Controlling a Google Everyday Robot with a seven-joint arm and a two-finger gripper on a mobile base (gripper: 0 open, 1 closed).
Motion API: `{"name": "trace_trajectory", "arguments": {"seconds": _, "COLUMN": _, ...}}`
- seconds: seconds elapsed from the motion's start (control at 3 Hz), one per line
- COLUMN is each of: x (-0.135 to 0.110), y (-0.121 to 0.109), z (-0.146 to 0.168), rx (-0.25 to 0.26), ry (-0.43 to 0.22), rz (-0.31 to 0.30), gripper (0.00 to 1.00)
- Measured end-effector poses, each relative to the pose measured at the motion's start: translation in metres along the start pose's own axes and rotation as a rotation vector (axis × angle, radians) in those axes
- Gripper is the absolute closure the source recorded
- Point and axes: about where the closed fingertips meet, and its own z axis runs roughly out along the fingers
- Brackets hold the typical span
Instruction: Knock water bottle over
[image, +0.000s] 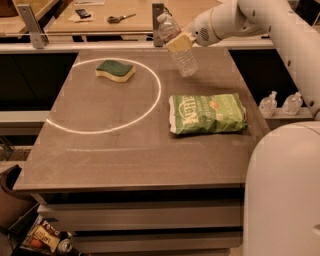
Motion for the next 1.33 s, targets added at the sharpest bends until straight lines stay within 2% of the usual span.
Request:
{"name": "trace_trajectory", "arguments": {"seconds": 0.33, "x": 0.005, "y": 0.0, "z": -0.004, "rx": 0.028, "ry": 0.108, "rz": -0.02, "gripper": 1.0}}
{"name": "trace_trajectory", "arguments": {"seconds": 0.67, "x": 0.014, "y": 0.004, "z": 0.004, "rx": 0.028, "ry": 0.232, "rz": -0.053, "gripper": 1.0}}
{"name": "trace_trajectory", "arguments": {"seconds": 1.0, "x": 0.026, "y": 0.015, "z": 0.022, "rx": -0.018, "ry": 0.345, "rz": -0.084, "gripper": 1.0}}
{"name": "trace_trajectory", "arguments": {"seconds": 1.33, "x": 0.038, "y": 0.029, "z": 0.047, "rx": -0.1, "ry": 0.403, "rz": -0.11, "gripper": 1.0}}
